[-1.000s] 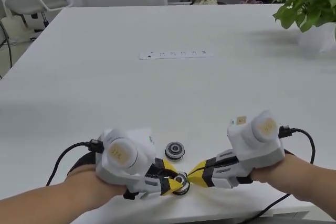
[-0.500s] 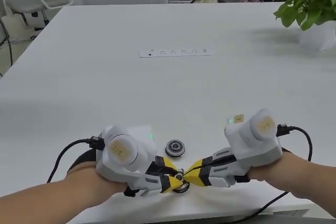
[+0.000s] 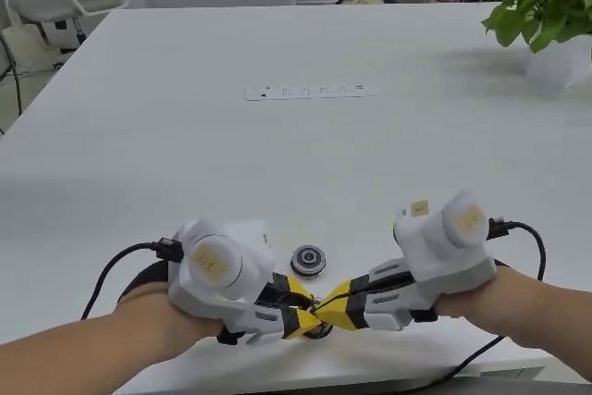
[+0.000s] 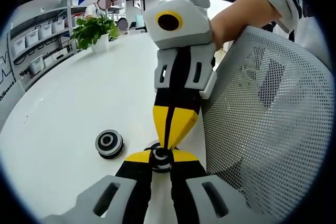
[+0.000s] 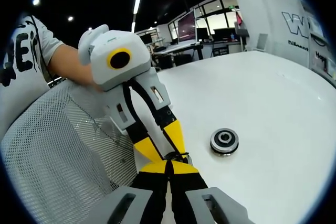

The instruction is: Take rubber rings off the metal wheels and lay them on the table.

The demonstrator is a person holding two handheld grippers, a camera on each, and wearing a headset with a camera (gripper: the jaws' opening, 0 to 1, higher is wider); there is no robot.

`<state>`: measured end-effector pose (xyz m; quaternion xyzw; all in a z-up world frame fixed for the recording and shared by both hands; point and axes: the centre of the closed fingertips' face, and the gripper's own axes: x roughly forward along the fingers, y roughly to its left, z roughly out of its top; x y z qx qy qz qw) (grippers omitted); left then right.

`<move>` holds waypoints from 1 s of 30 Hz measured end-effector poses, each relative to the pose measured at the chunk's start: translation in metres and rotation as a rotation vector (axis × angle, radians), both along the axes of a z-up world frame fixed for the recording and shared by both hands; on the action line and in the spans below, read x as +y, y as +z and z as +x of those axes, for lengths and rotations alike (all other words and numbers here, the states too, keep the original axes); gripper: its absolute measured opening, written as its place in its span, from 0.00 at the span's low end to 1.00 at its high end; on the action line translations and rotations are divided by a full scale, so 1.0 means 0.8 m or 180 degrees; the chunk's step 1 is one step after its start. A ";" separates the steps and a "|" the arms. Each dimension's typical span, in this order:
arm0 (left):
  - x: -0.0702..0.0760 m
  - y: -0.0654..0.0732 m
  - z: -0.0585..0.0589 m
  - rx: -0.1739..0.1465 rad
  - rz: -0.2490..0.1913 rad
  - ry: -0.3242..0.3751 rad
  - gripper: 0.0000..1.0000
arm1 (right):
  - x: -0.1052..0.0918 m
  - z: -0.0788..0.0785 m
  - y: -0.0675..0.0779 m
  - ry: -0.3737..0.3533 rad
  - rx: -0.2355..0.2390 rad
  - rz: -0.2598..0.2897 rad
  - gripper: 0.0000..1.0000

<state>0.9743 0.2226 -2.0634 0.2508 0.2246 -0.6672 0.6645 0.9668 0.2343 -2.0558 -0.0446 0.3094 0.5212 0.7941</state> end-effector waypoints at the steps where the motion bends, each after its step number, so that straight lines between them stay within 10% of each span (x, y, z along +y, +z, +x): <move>1: 0.000 0.000 0.000 0.0002 -0.0003 -0.0002 0.07 | -0.002 0.000 -0.001 0.0000 -0.0010 -0.0014 0.00; 30: 0.003 0.011 0.003 0.0132 -0.0048 0.0046 0.07 | -0.011 0.007 0.001 -0.0092 -0.0045 0.0077 0.00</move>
